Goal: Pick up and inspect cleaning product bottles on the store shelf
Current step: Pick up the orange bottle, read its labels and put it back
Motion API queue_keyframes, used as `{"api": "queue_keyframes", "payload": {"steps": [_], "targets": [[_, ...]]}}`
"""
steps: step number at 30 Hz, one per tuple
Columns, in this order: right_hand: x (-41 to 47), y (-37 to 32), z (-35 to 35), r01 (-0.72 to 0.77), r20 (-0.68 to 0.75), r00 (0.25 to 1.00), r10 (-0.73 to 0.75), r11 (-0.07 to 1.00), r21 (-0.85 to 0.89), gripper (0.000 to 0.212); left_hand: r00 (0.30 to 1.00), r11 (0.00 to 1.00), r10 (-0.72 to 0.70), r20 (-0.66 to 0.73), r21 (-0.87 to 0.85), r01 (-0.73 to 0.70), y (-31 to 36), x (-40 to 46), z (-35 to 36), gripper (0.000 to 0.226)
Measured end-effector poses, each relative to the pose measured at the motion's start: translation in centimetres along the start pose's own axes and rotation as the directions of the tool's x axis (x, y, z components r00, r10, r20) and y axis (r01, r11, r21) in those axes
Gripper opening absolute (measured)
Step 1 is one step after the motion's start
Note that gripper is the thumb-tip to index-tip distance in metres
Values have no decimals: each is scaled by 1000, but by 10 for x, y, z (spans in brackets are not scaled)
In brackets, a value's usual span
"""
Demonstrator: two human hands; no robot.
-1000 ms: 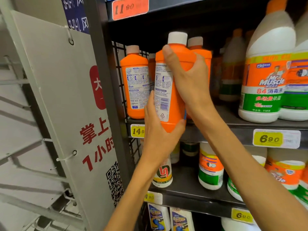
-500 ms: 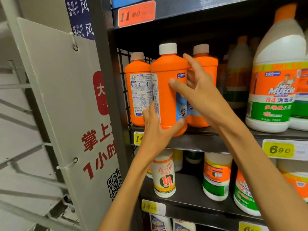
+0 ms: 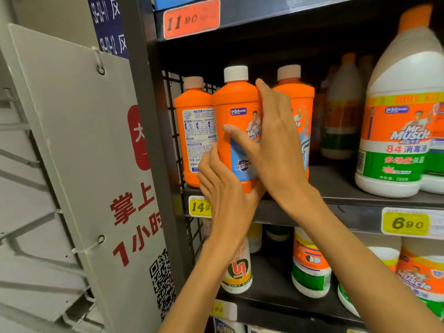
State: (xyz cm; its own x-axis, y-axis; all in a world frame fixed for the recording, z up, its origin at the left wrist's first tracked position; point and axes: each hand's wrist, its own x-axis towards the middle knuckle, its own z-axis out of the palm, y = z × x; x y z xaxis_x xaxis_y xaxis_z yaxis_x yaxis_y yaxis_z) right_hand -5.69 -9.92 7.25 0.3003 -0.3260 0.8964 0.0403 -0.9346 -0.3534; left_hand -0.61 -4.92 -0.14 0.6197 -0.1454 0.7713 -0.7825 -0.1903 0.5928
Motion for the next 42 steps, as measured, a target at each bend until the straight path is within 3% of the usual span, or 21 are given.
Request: {"api": "queue_keyframes", "payload": {"steps": [2,5,8,12,16,20,22,24,25,27,29,33,38,40,42], "targets": [[0,5,-3,60,34,998,-57,993,-101,70,1000,997,5,9,83,-6,-7,6,-2,93],[3,13,-8,102,28,995,-99,953,-286,67,998,997,34,55,60,-37,-9,12,-4,95],[7,17,-9,152,22,987,-156,903,-402,68,998,998,59,10,38,-59,-7,10,-3,93],[9,21,-4,170,42,985,-169,892,-419,66,999,993,54,2,108,-53,-6,6,1,76],[12,24,-5,169,69,986,-154,886,-431,69,998,980,54,-9,193,-52,-2,5,4,81],[14,28,-14,269,154,963,-223,838,-475,71,999,960,32,13,276,-34,-2,9,6,82],[15,34,-22,195,22,979,-204,890,-411,71,1000,963,11,29,270,-18,-1,10,6,83],[19,42,-28,25,-147,987,-62,971,-239,78,999,977,8,37,212,-16,2,9,4,82],[22,46,-30,-78,-147,987,58,988,-131,84,999,983,18,34,181,-24,4,8,3,81],[28,53,-30,-255,4,967,255,965,67,89,998,991,55,23,118,-58,8,5,2,77],[29,58,-30,-338,137,940,313,911,238,84,994,995,96,47,35,-98,12,1,2,70],[22,61,-34,-323,96,944,315,834,448,74,983,978,82,162,-202,-49,19,-9,-4,62],[3,43,-56,-273,136,960,244,715,643,72,949,934,89,304,-357,26,30,-22,-17,87],[-5,31,-65,-278,166,959,231,640,716,71,925,897,60,375,-428,115,42,-28,-21,96],[-12,19,-75,-295,206,954,217,578,761,66,898,824,44,438,-523,215,51,-37,-26,89]]}}
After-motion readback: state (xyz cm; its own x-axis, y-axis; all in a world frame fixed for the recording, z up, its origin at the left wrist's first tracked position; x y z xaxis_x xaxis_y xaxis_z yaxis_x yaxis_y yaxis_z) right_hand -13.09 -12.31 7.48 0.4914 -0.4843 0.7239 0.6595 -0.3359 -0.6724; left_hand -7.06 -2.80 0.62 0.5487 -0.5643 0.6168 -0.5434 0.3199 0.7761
